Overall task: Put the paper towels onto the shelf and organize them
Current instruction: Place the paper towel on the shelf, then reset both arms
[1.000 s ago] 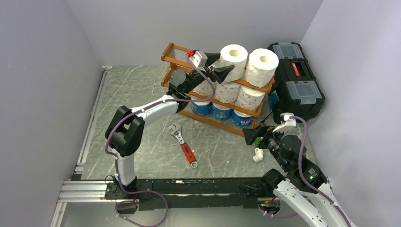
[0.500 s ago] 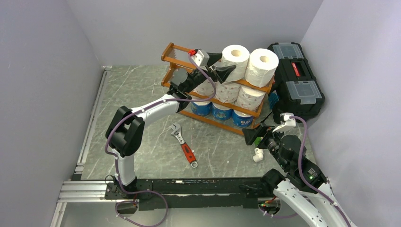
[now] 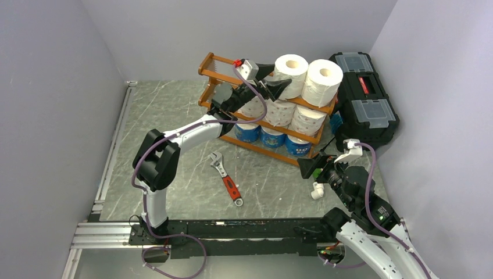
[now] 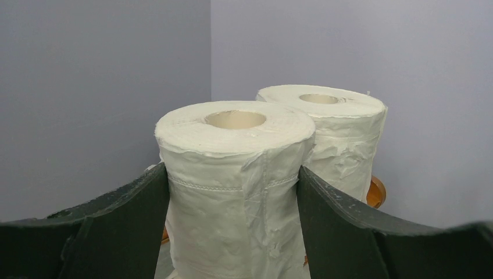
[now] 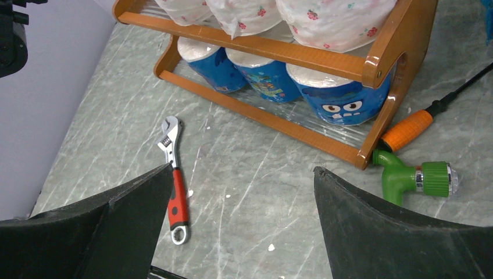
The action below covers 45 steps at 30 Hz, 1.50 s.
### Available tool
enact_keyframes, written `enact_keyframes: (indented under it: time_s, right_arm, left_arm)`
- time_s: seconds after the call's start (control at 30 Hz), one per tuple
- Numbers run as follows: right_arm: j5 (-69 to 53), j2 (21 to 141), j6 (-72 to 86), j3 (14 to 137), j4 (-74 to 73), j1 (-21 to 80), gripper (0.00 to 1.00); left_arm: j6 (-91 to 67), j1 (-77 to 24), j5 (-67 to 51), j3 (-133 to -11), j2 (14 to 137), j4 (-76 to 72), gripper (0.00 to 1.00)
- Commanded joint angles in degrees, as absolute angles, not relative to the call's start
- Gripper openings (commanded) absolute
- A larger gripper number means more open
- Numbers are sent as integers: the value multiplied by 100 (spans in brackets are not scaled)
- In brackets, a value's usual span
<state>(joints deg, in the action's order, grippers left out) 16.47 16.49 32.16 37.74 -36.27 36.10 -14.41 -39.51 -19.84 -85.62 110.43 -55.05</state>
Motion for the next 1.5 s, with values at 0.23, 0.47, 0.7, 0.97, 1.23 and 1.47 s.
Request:
enact_keyframes:
  time_s: [0.23, 0.47, 0.7, 0.97, 1.23, 1.47]
  right_arm:
    - [1714, 1666, 3238, 3780, -3357, 3625, 92]
    - [1714, 1683, 3234, 3779, -3349, 3636, 92]
    - [1725, 1659, 3252, 3789, -3358, 3626, 92]
    - [1666, 1704, 3248, 3798, -3305, 3627, 92]
    - [1242, 1928, 3261, 3598, -2718, 3635, 92]
    - [594, 2471, 3251, 3381, -2019, 3628, 91]
  left_arm:
    - [-1312, -4000, -1770, -8232, 10584, -5879, 88]
    - [-1360, -3992, -1656, -8105, 10428, -5854, 99]
    - [-1433, -3990, -1583, -7961, 10163, -5853, 99]
    - [-1427, -3878, -1126, -7033, 9113, -5867, 99]
    - [-2158, -3747, 1363, -6755, 7274, -1627, 99]
    - [-3596, -3024, 2308, -6415, 6137, 1730, 99]
